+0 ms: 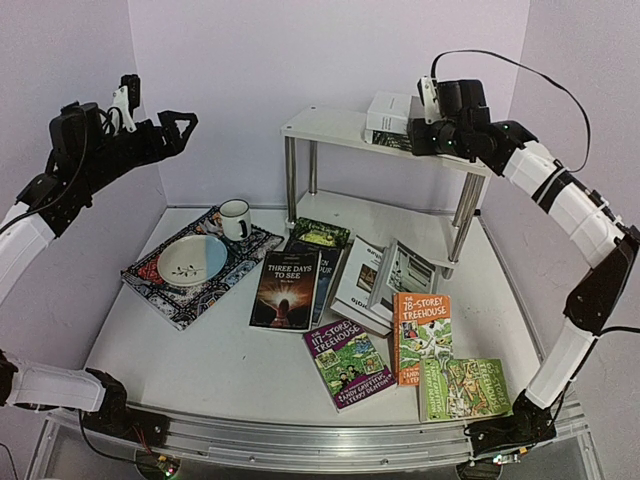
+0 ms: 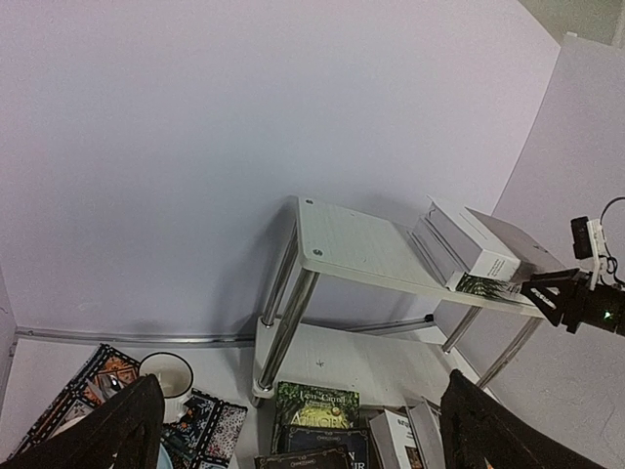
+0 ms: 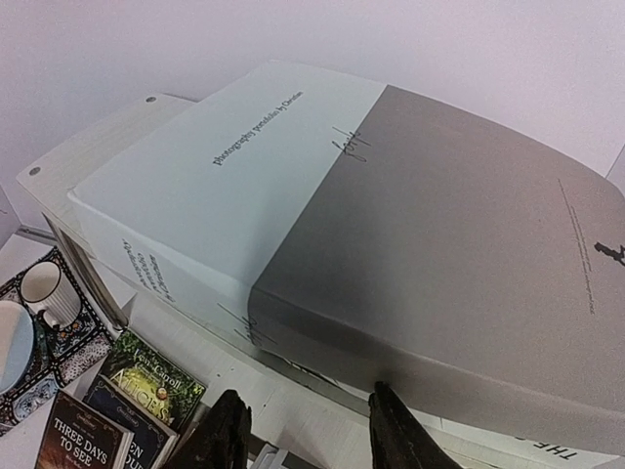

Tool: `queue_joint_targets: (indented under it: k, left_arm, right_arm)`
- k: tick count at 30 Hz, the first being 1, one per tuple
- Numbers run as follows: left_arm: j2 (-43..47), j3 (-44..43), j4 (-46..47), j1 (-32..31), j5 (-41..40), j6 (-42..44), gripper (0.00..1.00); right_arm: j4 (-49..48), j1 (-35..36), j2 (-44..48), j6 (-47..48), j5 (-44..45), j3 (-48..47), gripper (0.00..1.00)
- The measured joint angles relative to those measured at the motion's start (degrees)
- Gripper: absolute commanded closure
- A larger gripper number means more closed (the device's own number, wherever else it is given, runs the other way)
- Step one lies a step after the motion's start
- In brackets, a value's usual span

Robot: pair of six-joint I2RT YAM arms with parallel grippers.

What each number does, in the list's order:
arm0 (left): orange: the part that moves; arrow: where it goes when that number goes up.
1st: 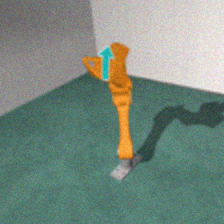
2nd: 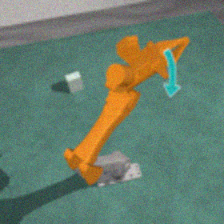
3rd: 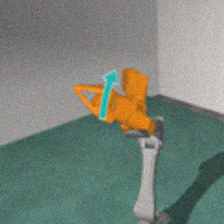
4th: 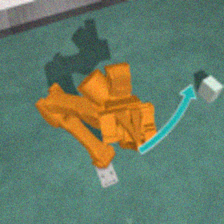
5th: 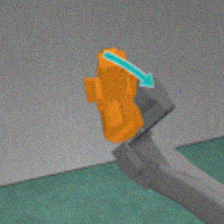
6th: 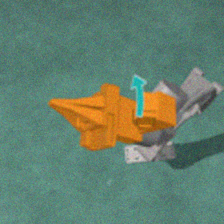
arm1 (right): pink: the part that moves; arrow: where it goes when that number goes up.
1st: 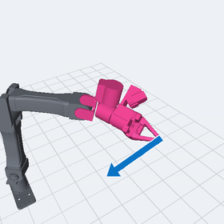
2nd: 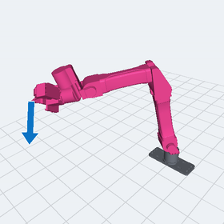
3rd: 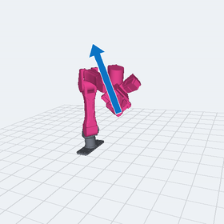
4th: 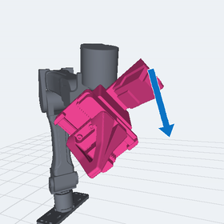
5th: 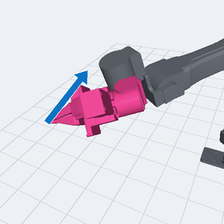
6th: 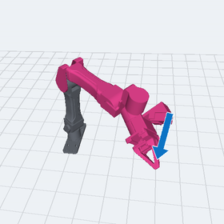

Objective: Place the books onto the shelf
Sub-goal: Adjust the book at the book pile on the shelf.

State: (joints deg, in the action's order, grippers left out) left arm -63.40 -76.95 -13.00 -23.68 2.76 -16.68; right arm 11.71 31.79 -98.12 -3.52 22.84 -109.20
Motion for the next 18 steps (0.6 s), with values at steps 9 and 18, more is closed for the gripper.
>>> queue_joint_targets:
  k: [9, 18]
  left_arm:
    - [0.12, 0.62, -0.01, 0.00, -0.05, 0.19, 0.00]
    - [1.63, 1.08, -0.01, 0.00, -1.09, 0.21, 0.00]
  right_arm:
    - [-1.19, 0.00, -1.14, -2.30, -0.17, -0.74, 0.61]
    - [-1.99, 0.00, -2.05, -3.18, -0.17, -1.42, 0.61]
